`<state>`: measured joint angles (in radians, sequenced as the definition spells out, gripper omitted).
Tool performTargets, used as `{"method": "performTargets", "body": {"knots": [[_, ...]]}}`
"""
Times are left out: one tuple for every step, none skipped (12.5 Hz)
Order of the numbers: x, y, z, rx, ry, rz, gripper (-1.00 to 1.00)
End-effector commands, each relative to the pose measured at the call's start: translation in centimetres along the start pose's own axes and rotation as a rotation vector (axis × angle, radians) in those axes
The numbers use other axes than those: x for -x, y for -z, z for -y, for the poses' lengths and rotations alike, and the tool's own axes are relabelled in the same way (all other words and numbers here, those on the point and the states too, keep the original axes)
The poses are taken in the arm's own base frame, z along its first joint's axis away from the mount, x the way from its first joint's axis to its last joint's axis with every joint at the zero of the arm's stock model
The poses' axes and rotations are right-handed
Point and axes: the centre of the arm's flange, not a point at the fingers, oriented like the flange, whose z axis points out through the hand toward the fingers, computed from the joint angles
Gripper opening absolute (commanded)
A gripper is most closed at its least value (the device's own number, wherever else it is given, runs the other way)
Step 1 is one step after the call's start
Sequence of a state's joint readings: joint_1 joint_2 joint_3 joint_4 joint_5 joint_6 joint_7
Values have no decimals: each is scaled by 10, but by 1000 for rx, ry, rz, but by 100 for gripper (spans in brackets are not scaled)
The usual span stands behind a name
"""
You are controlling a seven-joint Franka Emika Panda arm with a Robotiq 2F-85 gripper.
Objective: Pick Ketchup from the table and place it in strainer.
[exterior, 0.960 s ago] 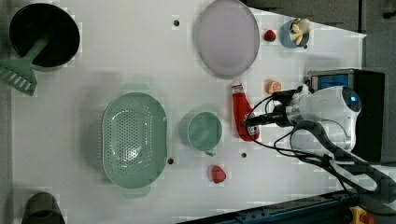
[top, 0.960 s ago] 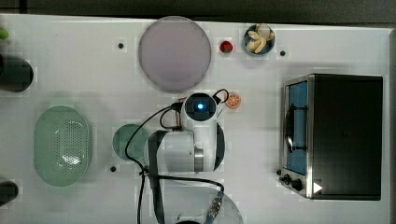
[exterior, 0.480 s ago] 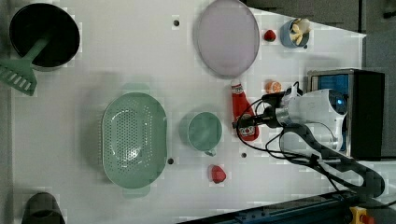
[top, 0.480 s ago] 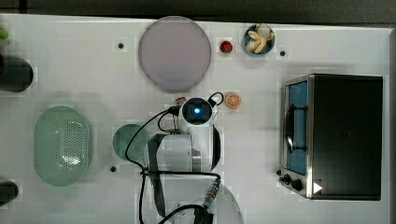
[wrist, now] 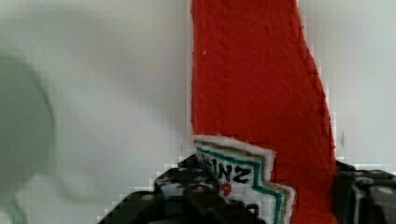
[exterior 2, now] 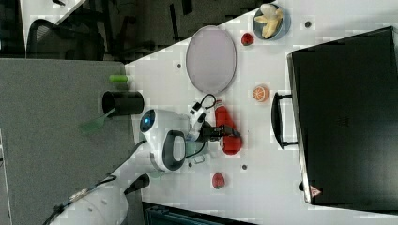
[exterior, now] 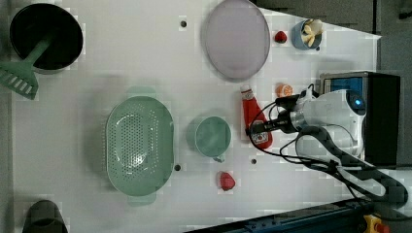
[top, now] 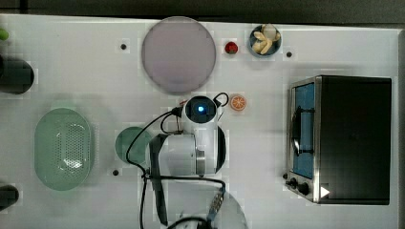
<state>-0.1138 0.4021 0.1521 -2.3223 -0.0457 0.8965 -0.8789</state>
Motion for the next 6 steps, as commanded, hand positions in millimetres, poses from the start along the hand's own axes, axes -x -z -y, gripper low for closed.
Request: {"method": "performTargets", "body": {"knots": [[0,129,15,60,55,-142,25],[6,164,27,77,69,-163,25],[13,198,39,93,73,-185,25],[21,227,52,107,67,-204,25],[29,250,67,116,47,-215,25],[36,265,86,123,29,-214,25]]}}
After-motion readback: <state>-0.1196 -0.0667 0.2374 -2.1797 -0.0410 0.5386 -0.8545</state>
